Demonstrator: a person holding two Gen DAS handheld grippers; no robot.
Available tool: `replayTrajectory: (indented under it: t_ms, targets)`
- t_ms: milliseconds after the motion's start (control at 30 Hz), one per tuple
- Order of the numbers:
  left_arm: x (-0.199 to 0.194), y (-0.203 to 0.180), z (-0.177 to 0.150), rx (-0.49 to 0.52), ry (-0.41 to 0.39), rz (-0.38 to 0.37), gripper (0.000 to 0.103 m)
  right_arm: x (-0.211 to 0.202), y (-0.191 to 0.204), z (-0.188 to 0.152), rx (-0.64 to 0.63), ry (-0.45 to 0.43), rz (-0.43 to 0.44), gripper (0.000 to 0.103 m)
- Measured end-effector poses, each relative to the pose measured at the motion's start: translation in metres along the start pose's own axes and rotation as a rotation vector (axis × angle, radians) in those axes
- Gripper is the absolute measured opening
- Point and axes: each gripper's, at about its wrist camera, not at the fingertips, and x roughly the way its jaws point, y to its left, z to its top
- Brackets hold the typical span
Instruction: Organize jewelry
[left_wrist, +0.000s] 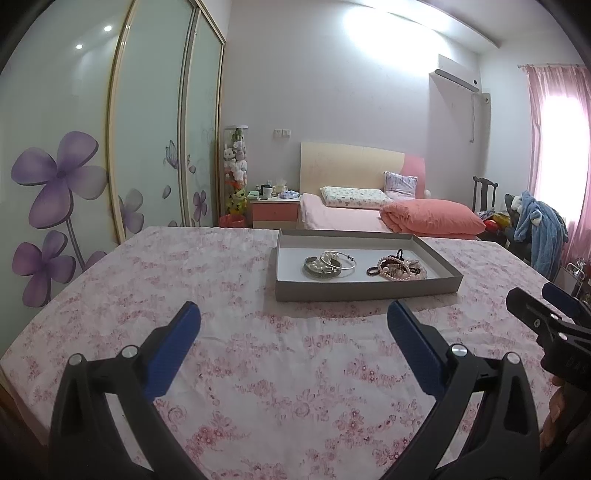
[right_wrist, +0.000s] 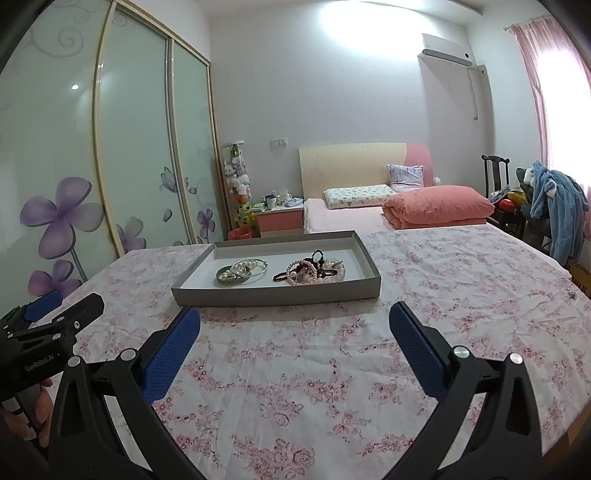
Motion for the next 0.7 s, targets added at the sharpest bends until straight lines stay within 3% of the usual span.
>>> replayTrajectory:
  t_ms: [700]
  targets:
    - [0.0006,-0.0026,-0.0019,0.005,0.004,-0.005,0.099,0.0002,0.0029,-0.0015,0.007,0.008,0.009,0.101]
